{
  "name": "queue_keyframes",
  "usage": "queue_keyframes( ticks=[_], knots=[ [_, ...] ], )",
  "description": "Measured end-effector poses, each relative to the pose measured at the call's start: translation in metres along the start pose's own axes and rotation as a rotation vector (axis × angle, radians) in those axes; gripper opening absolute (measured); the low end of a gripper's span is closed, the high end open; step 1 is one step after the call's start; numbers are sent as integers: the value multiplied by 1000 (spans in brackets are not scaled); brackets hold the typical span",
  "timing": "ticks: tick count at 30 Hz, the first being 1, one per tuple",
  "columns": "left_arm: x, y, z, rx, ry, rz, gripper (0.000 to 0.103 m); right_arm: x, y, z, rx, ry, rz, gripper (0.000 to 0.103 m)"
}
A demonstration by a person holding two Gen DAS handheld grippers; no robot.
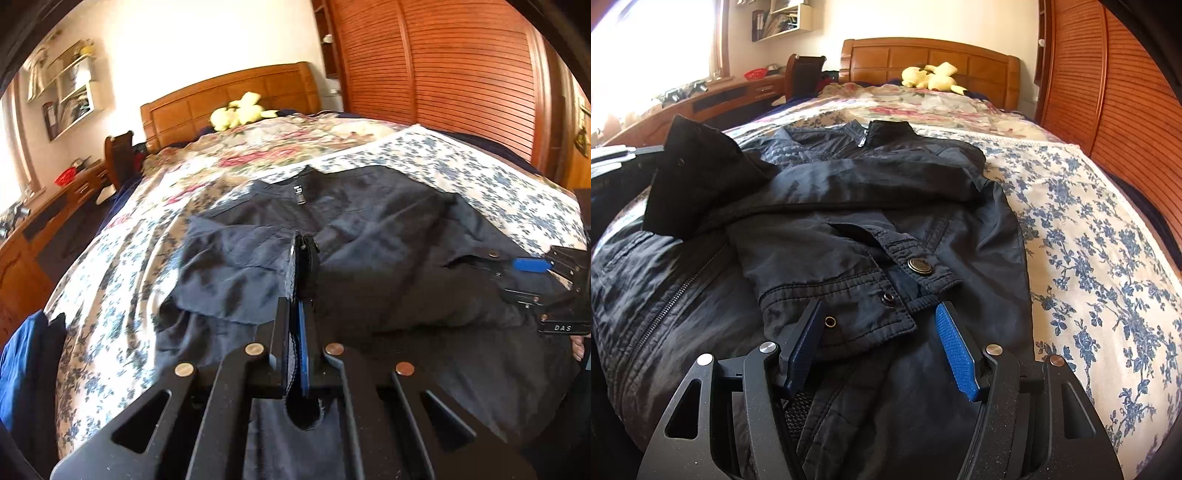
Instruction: Fold large clothes
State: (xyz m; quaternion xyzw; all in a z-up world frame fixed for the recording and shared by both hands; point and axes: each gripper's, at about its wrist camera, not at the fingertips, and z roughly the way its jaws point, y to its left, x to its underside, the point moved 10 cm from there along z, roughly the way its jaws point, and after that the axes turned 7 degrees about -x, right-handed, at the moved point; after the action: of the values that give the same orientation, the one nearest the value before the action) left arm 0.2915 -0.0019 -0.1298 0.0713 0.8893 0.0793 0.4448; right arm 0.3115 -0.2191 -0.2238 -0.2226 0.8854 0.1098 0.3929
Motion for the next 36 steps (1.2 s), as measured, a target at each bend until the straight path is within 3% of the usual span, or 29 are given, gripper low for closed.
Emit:
queue_keyframes(
  ticks=[4, 9, 18, 27, 36],
  knots=[
    [12, 24, -3, -32, 13, -26, 3, 0, 0, 1, 16, -1, -11, 64],
    [27, 40, -11, -20, 28, -58, 6, 0, 0, 5, 19, 5, -12, 64],
    [69, 59, -38, 24, 40, -90, 37, 6, -9, 2, -52, -41, 65, 64],
    [123, 87, -49, -21, 106, -125, 39, 7, -11, 1, -16, -14, 62, 64],
    [150, 106, -57, -48, 127, -162, 39, 13, -24, -30, 35, 22, 59, 64]
  ],
)
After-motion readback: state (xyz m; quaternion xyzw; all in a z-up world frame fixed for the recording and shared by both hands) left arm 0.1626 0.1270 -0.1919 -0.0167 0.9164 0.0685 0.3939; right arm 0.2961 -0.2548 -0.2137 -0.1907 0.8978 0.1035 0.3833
